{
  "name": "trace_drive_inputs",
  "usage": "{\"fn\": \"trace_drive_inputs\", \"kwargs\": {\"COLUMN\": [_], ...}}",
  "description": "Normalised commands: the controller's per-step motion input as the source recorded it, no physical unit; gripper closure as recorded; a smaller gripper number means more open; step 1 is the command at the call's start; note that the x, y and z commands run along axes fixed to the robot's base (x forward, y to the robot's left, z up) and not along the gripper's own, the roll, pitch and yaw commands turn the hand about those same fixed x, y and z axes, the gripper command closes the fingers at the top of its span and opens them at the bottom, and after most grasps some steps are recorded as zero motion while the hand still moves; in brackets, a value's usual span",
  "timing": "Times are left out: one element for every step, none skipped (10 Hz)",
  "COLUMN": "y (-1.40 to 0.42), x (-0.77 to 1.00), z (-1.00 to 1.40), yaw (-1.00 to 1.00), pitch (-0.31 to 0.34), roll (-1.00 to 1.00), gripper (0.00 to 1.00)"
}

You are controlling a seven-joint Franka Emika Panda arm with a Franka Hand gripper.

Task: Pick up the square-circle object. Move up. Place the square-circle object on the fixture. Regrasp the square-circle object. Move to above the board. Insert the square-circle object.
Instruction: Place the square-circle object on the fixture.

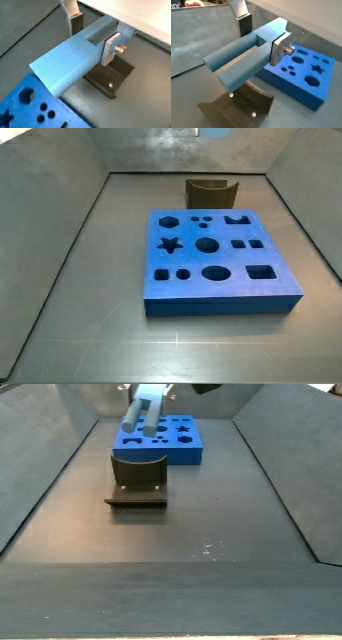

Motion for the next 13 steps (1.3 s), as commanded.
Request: {"fn": "trace_drive_inputs", "kwargs": {"y": [0.04,0.04,0.04,0.04,0.04,0.04,0.05,0.05,0.04,0.03,0.04,0.13,0.14], "x": [0.26,0.14,0.07,0.05,0.06,0.08,0.09,0.09,0.08,0.07,0.06,0.13,0.13], "z": [-0.01,-0.01,-0.01,0.0,-0.01,-0.02,-0.02,-0.02,-0.01,-0.01,-0.01,-1.0,-1.0], "yaw": [0.2,0.15,0.11,0.06,0.01,-0.06,-0.13,-0.15,-0.17,-0.19,-0.19,-0.07,-0.06], "pitch": [0.242,0.281,0.305,0.31,0.332,0.389,0.432,0.369,0.281,0.18,0.119,0.222,0.21], "roll": [-1.0,-1.0,-1.0,-1.0,-1.0,-1.0,-1.0,-0.79,-0.61,-0.43,-0.35,-1.0,-1.0], "gripper": [1.0,1.0,1.0,1.0,1.0,1.0,1.0,1.0,1.0,1.0,1.0,1.0,1.0]}}
